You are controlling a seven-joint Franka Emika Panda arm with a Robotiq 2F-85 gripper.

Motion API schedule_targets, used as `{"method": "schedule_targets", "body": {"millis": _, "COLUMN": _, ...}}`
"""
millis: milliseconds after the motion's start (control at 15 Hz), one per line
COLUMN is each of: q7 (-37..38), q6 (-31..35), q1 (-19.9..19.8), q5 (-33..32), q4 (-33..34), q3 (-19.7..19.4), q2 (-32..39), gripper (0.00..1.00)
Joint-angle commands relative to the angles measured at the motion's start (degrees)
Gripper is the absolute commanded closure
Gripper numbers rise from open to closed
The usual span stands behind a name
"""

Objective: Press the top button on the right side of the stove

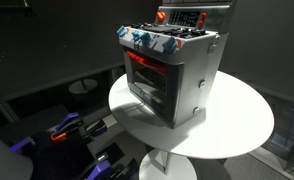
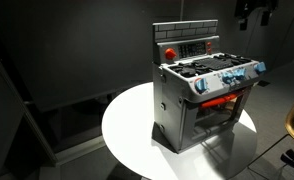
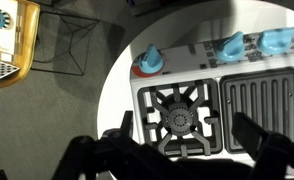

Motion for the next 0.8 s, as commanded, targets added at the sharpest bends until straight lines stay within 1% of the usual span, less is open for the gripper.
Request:
{"method": "schedule_targets", "body": {"millis": 0, "q7": -6.6, "q6": -1.9, "q1": -0.9, "q5": 2.0, "q4": -3.7, "q3": 0.3, "q2": -6.4, "gripper": 0.00}}
{"method": "schedule_targets", "body": {"millis": 267, "q7": -11.1, "q6": -0.1, "q1": -0.7, "q5": 1.4, "q4": -9.3, "q3": 0.4, "q2": -13.9, "gripper": 0.00}}
{"method": "schedule_targets", "body": {"millis": 533, "q7": -13.4, "q6": 1.5, "q1": -0.6, "q5": 1.5, "q4": -15.0, "q3": 0.4, "q2": -21.1, "gripper": 0.00}}
{"method": "schedule_targets", "body": {"millis": 733, "q7": -14.6, "q6": 1.8, "q1": -0.5, "q5": 1.9, "q4": -17.9, "q3": 0.3, "q2": -24.9, "gripper": 0.00}}
